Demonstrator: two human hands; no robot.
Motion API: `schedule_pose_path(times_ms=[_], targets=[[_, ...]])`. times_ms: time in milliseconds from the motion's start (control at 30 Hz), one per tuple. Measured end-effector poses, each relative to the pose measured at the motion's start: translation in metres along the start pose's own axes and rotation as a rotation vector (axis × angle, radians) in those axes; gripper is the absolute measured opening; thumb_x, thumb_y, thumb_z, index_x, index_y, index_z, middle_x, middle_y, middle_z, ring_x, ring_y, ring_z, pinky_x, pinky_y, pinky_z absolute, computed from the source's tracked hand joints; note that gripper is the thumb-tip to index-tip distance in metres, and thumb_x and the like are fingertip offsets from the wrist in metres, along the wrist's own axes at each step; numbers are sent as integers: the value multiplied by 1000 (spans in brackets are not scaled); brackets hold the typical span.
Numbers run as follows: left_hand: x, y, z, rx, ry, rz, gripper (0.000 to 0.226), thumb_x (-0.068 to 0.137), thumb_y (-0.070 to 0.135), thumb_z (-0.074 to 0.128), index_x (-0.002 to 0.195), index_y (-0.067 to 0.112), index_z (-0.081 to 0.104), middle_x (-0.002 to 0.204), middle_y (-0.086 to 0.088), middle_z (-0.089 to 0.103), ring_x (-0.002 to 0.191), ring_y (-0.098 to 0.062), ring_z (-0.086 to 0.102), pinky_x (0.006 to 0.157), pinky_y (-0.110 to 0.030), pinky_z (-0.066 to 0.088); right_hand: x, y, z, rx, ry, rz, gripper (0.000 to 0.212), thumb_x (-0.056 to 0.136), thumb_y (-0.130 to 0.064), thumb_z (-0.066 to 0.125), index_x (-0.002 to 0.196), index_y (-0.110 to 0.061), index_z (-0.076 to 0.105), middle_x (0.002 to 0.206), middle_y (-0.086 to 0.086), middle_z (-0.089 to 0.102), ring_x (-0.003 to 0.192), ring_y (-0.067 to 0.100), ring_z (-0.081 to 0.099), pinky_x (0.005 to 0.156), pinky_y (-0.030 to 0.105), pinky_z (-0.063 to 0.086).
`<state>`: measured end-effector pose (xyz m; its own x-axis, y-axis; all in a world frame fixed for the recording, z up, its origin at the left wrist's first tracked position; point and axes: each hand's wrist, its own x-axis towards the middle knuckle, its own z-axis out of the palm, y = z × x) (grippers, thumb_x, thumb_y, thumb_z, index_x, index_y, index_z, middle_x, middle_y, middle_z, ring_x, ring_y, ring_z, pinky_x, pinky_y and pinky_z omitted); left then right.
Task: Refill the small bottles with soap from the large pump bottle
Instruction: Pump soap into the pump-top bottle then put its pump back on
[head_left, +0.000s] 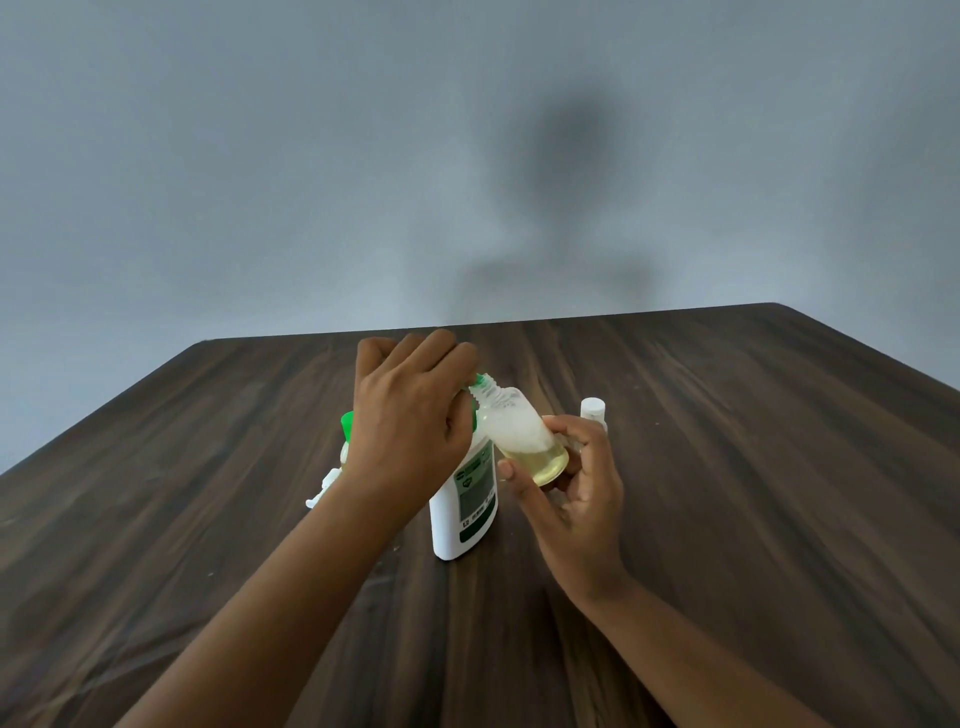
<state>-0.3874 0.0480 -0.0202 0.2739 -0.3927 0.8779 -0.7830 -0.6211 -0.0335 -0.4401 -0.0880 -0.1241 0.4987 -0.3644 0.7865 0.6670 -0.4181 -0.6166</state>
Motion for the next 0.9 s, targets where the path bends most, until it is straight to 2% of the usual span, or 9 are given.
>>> schedule_pose_path(times_ms=[100,200,433,533,633,700,900], targets=[[-5,-1,6,-32,35,-34,13,72,6,38,69,12,49,67,1,47,64,-15,37,67,-28,22,-1,0,0,-29,-5,4,39,88,-45,66,117,-28,47,113,-2,57,102,25,64,71,35,61],[-11,-3,12,-34,47,-48,13,73,5,38,69,12,49,67,0,46,64,-15,37,67,-28,22,-2,1,0,-45,-9,-3,38,88,-46,66,117,-30,47,112,-12,54,102,22,63,72,31,60],[-1,-7,7,-65,26,-2,14,75,9,38,70,11,51,69,0,50,65,-15,40,68,-31,28,0,1,0,-5,7,2,39,87,-39,69,118,-25,49,112,-2,57,103,26,64,70,38,61],[2,-8,8,-103,14,2,12,74,9,38,69,11,50,70,0,50,65,-16,39,68,-31,30,1,1,-1,-7,11,-3,39,85,-33,71,117,-25,49,111,-4,57,101,24,64,70,34,61],[-6,-6,13,-135,63,-47,12,71,6,37,66,10,47,66,-1,45,65,-14,34,63,-30,27,0,0,-1,-23,9,-16,39,86,-37,70,116,-26,49,111,-10,55,101,20,63,72,25,58],[-11,-5,16,-133,78,-61,12,70,5,36,65,9,47,65,-1,44,66,-14,34,63,-27,24,-1,1,0,-33,-1,-15,38,87,-42,67,117,-29,48,112,-11,54,102,21,62,73,25,58],[-7,-5,11,-112,58,-35,14,72,7,37,66,8,50,66,-2,47,65,-14,35,64,-29,26,0,0,0,-21,9,-29,37,88,-41,67,117,-27,48,111,-3,56,100,22,63,72,25,58]])
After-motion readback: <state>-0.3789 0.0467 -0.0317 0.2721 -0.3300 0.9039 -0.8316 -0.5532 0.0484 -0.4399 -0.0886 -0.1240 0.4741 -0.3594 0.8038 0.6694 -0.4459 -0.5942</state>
